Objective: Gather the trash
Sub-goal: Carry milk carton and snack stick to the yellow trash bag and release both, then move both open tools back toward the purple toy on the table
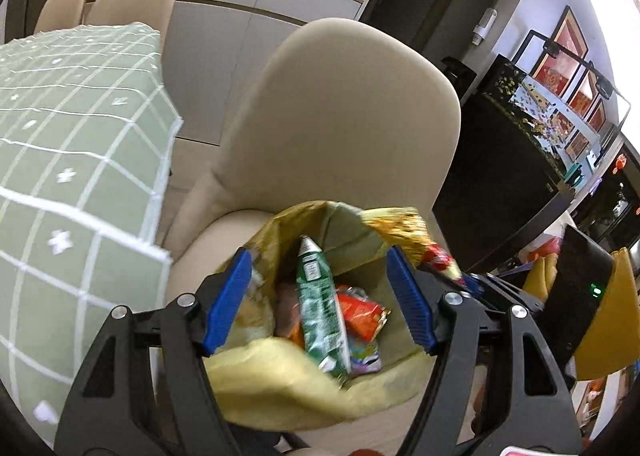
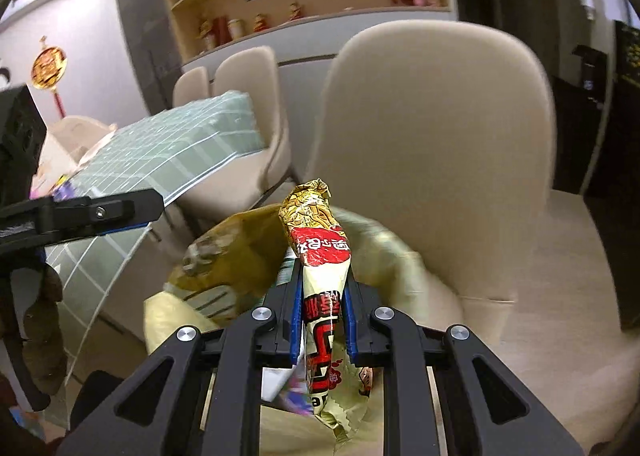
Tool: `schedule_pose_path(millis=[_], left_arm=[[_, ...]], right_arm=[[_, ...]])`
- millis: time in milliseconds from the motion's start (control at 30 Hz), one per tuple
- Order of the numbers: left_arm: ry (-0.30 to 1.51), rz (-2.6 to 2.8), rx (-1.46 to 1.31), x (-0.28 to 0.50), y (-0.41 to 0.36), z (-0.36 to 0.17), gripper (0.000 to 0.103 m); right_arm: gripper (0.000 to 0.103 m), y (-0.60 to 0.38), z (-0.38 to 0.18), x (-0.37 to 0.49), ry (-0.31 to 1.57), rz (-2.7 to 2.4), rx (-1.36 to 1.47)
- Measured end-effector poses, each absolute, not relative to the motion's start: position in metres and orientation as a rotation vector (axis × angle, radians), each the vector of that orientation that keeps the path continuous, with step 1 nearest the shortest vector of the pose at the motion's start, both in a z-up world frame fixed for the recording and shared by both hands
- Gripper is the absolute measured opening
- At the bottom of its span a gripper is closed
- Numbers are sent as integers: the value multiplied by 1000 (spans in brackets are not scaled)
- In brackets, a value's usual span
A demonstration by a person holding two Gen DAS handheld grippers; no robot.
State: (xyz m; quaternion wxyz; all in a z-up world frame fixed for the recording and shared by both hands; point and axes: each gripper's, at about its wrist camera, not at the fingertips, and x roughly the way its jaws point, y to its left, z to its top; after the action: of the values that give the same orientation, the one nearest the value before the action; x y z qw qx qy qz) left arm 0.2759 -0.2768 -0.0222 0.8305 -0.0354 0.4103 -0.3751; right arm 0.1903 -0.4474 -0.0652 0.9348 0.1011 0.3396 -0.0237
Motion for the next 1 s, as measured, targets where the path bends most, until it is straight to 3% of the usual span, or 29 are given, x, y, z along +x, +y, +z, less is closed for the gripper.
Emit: schedule_pose_path(millis=[433, 467, 567, 600, 700, 800, 1000], left_arm=[[870, -742, -103, 275, -217, -13, 66], [875, -740, -110, 276, -214, -14, 66], [883, -733, -124, 273, -205, -18, 66], [884, -731, -126, 272, -202, -18, 66], [877, -730, -138, 268, -190, -14, 66], [851, -721, -149, 264, -175, -7, 66], [809, -689, -187, 259, -137, 12, 67]], right_arm=[[19, -432, -87, 217, 798, -101, 204], [21, -432, -87, 217, 801, -104, 210], [44, -431, -83, 212, 796, -110, 200], [48, -429, -80, 210, 789, -115, 185], [48, -423, -71, 203, 766, -132, 149], [56, -415, -55, 197, 727, -109, 148], [56, -379, -20, 199, 695, -39, 122]])
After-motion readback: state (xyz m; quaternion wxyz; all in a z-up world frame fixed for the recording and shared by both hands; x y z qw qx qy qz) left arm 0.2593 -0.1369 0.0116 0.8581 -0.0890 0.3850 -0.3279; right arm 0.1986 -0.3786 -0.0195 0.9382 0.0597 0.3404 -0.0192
